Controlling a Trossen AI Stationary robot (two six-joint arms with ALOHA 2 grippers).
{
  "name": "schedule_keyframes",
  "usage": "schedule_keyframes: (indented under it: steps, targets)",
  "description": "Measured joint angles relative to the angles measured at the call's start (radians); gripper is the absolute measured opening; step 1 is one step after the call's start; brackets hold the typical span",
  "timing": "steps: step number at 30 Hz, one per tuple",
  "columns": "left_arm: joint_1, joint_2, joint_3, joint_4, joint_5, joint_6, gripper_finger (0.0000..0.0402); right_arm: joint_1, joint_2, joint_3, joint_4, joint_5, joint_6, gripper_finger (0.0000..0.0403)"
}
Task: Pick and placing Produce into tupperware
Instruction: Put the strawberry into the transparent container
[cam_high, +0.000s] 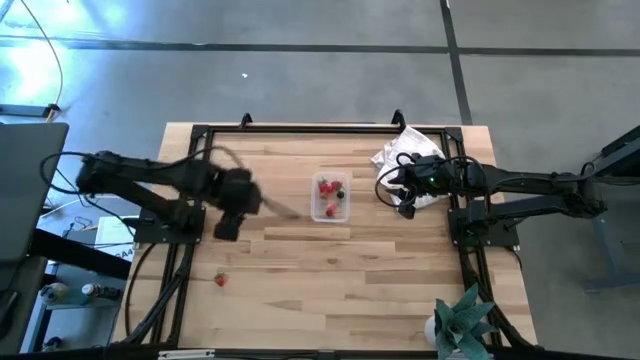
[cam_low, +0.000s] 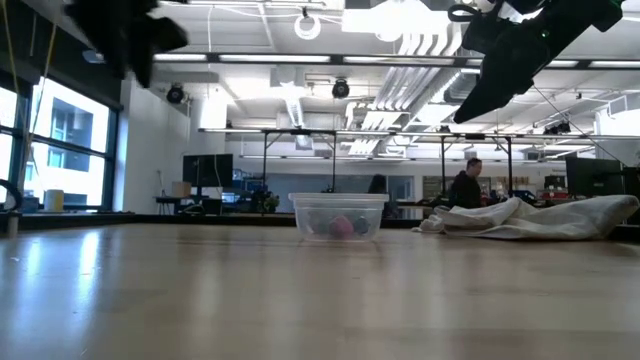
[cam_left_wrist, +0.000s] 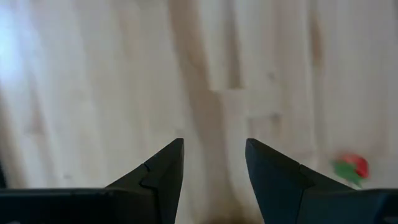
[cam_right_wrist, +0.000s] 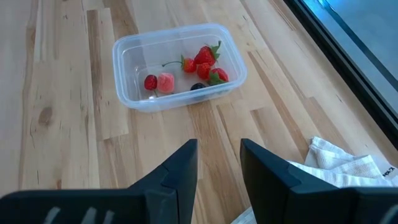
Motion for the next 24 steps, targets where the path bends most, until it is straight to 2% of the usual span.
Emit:
schedule_keyframes:
  steps: [6, 13, 19, 24]
  targets:
    - [-0.19, -0.145, -0.154, 0.021, 0.071, -0.13, 0.0163, 0.0, 0.0, 0.0, 0.0, 0.0, 0.0, 0.0112]
    - [-0.444, -0.186, -0.205, 0.024, 0.142, -0.209, 0.0163, 0.0, 0.0, 0.0, 0.0, 0.0, 0.0, 0.0112]
    - [-0.601, -0.182, -0.205, 0.103, 0.114, -0.425, 0.0163, 0.0, 0.0, 0.0, 0.0, 0.0, 0.0, 0.0112]
    - [-0.701, -0.168, -0.205, 0.106, 0.004, -0.723, 0.0163, 0.0, 0.0, 0.0, 0.0, 0.0, 0.0, 0.0112]
